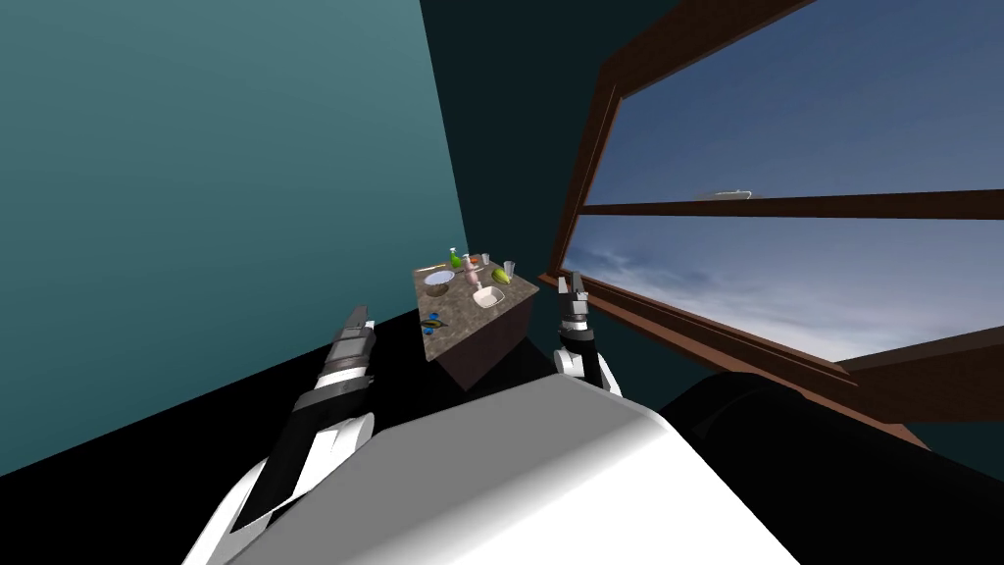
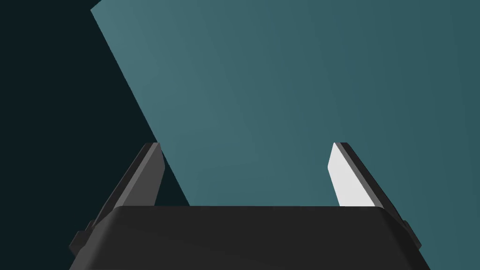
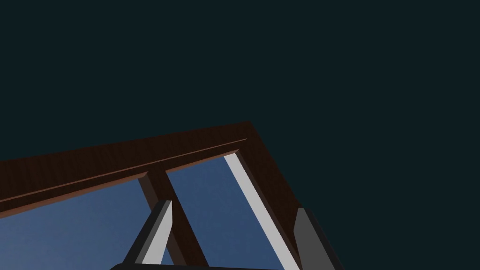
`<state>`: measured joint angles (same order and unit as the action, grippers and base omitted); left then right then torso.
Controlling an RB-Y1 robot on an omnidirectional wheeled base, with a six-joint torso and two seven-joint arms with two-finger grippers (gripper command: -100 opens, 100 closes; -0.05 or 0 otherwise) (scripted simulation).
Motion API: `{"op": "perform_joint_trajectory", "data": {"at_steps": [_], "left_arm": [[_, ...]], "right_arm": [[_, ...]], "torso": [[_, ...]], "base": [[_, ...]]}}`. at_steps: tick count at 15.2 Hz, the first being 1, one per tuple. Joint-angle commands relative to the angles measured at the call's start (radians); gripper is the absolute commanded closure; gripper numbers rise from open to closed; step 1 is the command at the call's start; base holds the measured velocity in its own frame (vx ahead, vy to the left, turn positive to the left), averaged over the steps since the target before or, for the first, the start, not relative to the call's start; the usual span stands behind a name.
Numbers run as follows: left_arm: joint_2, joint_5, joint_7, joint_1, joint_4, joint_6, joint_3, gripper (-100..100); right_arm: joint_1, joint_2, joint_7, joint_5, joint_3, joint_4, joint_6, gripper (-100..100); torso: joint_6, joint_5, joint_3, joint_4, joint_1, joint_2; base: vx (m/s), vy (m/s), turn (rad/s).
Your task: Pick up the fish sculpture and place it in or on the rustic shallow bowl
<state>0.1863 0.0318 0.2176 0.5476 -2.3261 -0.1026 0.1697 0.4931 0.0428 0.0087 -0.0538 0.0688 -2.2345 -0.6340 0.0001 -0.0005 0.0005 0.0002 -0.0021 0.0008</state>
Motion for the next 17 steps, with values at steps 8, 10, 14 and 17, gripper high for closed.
{"op": "perform_joint_trajectory", "data": {"at_steps": [8,10,14,17], "left_arm": [[0.028,0.005,0.047,0.026,-0.023,0.184,0.074,-100],[0.032,0.006,0.059,0.034,-0.029,0.232,0.094,-100],[0.037,0.008,0.081,0.052,-0.042,0.328,0.132,-100],[0.037,0.009,0.1,0.069,-0.053,0.408,0.168,-100]], "right_arm": [[0.0,0.0,0.0,0.0,0.0,0.0,0.0,0],[0.0,0.0,0.0,0.0,0.0,0.0,0.0,0],[0.0,0.0,0.0,0.0,0.0,0.0,0.0,0],[0.0,0.0,0.0,0.0,0.0,0.0,0.0,0]], "torso": [[0.0,0.0,0.0,0.0,0.0,-0.001],[0.0,0.0,-0.001,0.0,-0.001,-0.001],[0.0,0.0,-0.001,0.0,-0.002,-0.001],[0.0,0.0,-0.001,0.0,-0.001,-0.002]], "base": [[-0.003,-0.035,-0.045],[0.011,-0.046,-0.074],[0.012,-0.051,-0.076],[0.022,-0.049,-0.088]]}}
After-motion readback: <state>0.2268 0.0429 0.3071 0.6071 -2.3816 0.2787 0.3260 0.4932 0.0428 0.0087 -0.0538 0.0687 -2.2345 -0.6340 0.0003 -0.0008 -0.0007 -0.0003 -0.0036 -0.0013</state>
